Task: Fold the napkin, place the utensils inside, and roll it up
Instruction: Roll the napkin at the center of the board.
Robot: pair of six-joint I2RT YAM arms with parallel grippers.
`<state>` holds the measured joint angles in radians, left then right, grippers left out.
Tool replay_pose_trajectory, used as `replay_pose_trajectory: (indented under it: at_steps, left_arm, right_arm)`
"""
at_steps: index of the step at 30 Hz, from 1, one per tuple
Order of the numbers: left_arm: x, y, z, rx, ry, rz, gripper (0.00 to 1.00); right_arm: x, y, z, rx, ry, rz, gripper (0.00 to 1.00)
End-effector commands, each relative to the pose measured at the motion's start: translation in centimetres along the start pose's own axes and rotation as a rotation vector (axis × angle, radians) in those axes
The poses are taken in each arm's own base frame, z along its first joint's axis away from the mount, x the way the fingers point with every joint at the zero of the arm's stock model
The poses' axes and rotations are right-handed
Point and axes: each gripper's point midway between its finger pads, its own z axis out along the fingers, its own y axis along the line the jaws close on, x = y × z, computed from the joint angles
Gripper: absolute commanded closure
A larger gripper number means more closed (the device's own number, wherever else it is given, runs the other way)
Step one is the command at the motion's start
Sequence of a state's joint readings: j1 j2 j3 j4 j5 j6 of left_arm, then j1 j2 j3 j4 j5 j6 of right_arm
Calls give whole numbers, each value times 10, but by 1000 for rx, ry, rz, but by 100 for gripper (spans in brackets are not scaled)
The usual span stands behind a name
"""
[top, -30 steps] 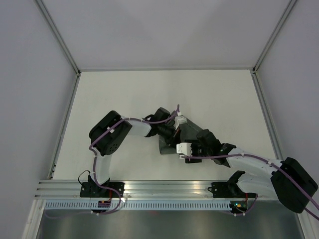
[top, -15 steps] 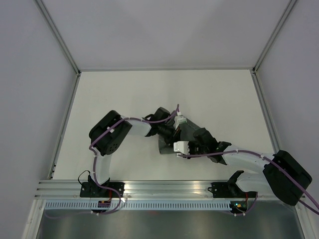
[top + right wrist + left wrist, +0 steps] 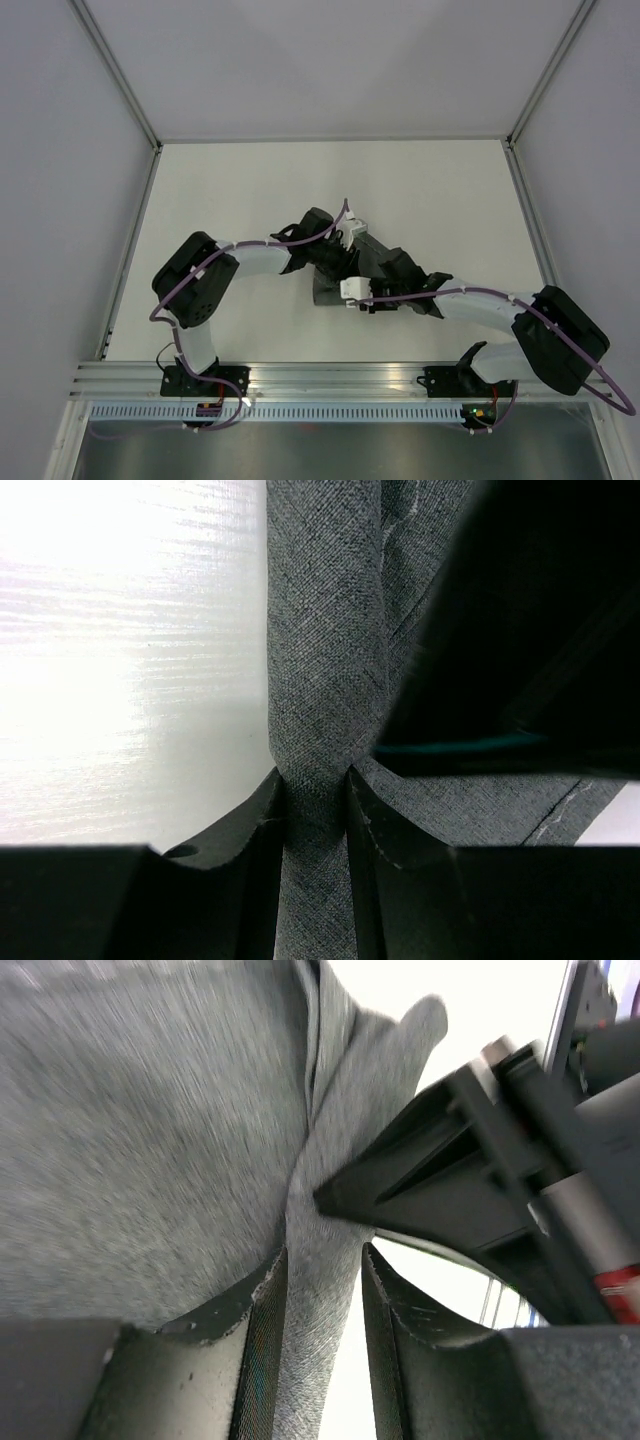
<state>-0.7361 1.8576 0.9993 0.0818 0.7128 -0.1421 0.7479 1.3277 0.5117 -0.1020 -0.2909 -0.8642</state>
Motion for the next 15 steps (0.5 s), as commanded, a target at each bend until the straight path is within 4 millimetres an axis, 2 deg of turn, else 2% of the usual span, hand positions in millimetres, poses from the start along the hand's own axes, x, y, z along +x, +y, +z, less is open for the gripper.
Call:
replay_pose_trajectory:
  at_steps: [1, 2, 5, 6, 7, 8, 9, 10, 11, 12, 13, 14, 15]
  left_arm:
    - [-39, -2, -19, -89, -124, 34, 60]
    - [-44, 7, -23, -156, -146, 34, 60]
    - [-58, 14, -41, -247, -221, 43, 60]
    - [-59, 26, -48, -322, -252, 38, 60]
    - [-67, 24, -56, -341, -286, 52, 60]
    - [-71, 34, -65, -402, -314, 48, 60]
    - [-66, 39, -70, -436, -321, 40, 60]
    - [-77, 35, -81, -453, -374, 62, 60]
    - [-81, 41, -90, -496, -411, 59, 60]
    - [-74, 44, -96, -524, -429, 52, 61]
    - [-83, 42, -106, -544, -491, 66, 62]
    - [-97, 31, -125, -560, -579, 95, 62]
    - [-85, 33, -130, -580, -595, 93, 61]
  right_arm:
    - [25, 54, 0, -239, 74, 103, 73]
    - [22, 53, -1, -255, 71, 113, 73]
    - [25, 57, -4, -318, 71, 162, 73]
    - [21, 53, -4, -326, 63, 168, 74]
    - [23, 53, -3, -350, 58, 190, 73]
    - [22, 50, -5, -368, 61, 202, 73]
    - [22, 50, -6, -384, 60, 214, 74]
    - [26, 55, -8, -424, 71, 252, 74]
    - [22, 47, -8, -430, 59, 247, 74]
    - [22, 47, -8, -447, 59, 260, 74]
    - [26, 47, -8, -473, 64, 285, 74]
    - [20, 45, -10, -505, 44, 296, 75]
    - [20, 44, -11, -526, 44, 310, 75]
